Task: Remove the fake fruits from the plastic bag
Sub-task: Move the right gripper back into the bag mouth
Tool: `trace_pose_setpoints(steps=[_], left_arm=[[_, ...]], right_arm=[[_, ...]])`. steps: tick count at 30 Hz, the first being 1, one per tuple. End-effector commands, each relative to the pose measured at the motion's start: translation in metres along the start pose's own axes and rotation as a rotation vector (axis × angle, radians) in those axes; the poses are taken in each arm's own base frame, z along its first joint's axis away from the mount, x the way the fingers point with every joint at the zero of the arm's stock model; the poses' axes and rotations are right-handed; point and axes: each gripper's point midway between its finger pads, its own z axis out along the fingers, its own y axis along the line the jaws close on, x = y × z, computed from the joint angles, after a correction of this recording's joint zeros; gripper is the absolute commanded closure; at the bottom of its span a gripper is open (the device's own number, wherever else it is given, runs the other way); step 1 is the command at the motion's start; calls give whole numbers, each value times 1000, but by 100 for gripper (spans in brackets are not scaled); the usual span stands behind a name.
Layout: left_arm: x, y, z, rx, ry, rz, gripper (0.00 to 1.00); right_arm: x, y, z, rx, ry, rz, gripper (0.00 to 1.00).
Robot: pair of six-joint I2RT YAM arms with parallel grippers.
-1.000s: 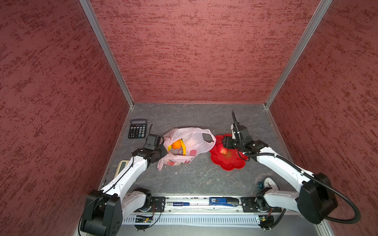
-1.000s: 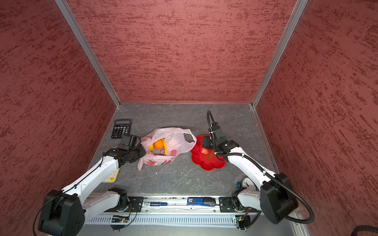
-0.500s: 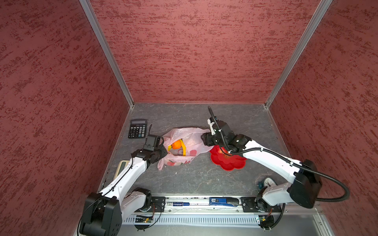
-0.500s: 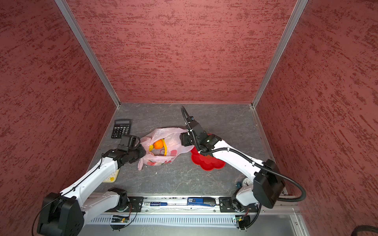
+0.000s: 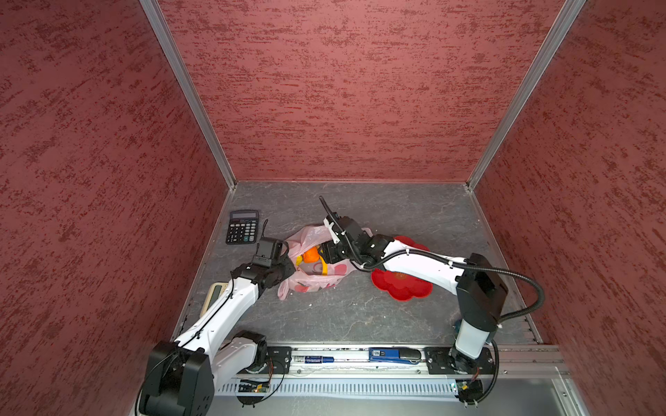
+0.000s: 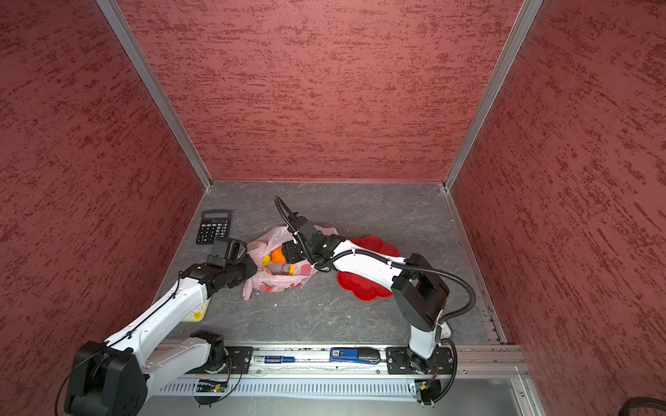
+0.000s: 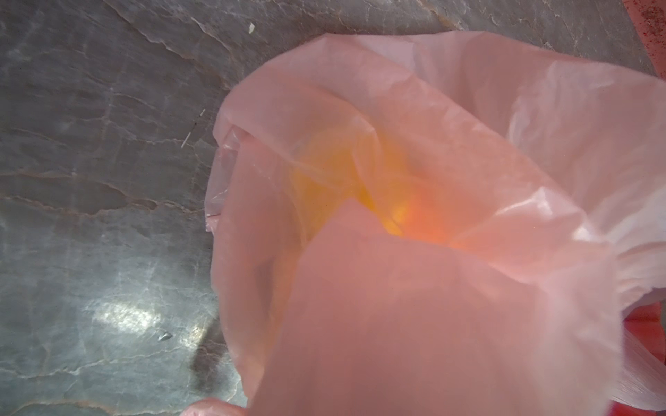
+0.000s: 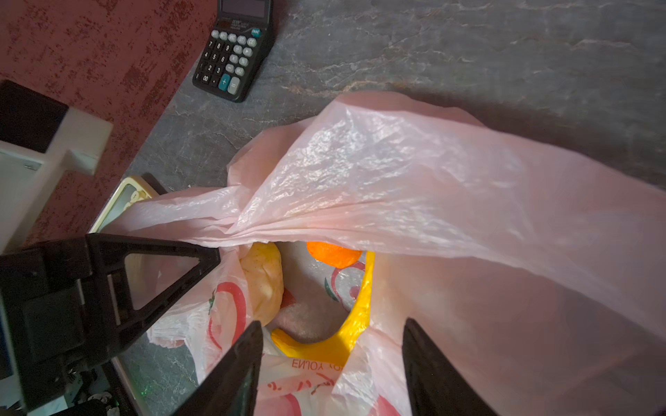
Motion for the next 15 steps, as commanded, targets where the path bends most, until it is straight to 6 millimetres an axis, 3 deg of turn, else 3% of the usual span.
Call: trace_pose_setpoints(steps=[1, 15], left_arm=[[-3, -3, 0, 11, -14, 11, 74], [2, -1, 1, 13, -6, 2, 74]], right_arm=[[-5, 14, 10, -28, 5, -16, 37], [7, 8, 60, 15, 72, -33, 31]])
